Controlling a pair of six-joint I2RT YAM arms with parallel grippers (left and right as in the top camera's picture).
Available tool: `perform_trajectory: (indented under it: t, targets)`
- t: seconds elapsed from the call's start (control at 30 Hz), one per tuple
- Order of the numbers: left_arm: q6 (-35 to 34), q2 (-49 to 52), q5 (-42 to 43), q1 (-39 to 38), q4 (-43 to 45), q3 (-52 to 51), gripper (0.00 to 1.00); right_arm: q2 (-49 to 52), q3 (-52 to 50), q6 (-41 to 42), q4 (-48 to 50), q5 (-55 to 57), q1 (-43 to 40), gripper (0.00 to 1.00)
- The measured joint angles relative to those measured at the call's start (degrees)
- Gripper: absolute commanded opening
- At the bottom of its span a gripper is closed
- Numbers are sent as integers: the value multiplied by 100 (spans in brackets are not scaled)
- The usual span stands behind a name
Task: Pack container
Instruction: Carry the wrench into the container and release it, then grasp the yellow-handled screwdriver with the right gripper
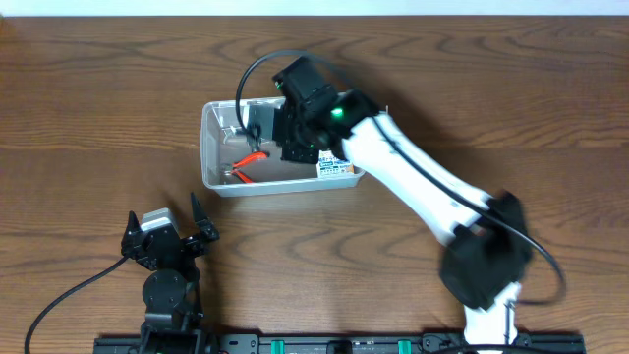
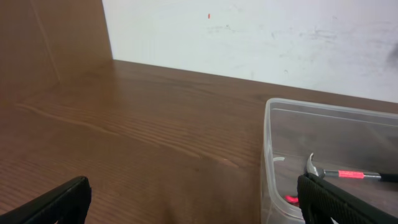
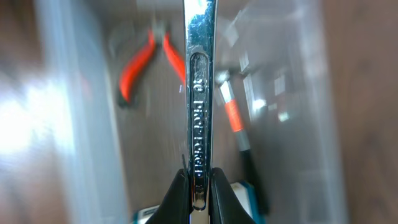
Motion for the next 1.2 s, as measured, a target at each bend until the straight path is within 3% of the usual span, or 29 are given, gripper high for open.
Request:
perform_trajectory:
  t: [0.17, 0.2, 0.3, 0.37, 0.57, 0.83, 1.0, 1.2]
  targets:
    - [0, 0, 0, 0, 2, 0, 98, 839, -109, -409, 341, 262, -37, 1]
    - [0, 0, 0, 0, 0, 0, 98, 944, -118, -450, 402, 295, -44, 6]
    - [0, 0, 0, 0, 0, 0, 98, 1060, -127, -509, 570, 334, -46, 41]
    - [0, 0, 0, 0, 0, 0, 98, 1060, -125, -505, 658, 372, -35, 49]
    - [0, 0, 0, 0, 0, 0, 98, 1038, 26, 385, 444, 1097, 22, 58]
    - [0, 0, 0, 0, 0, 0, 98, -188, 610, 2492, -522, 1611, -461, 55]
    - [0, 0, 0, 0, 0, 0, 98, -1113, 890, 4210, -1521, 1676, -1818, 38]
    - [0, 0, 0, 0, 0, 0, 98, -894, 481, 5464, -1906, 1528, -2776, 43]
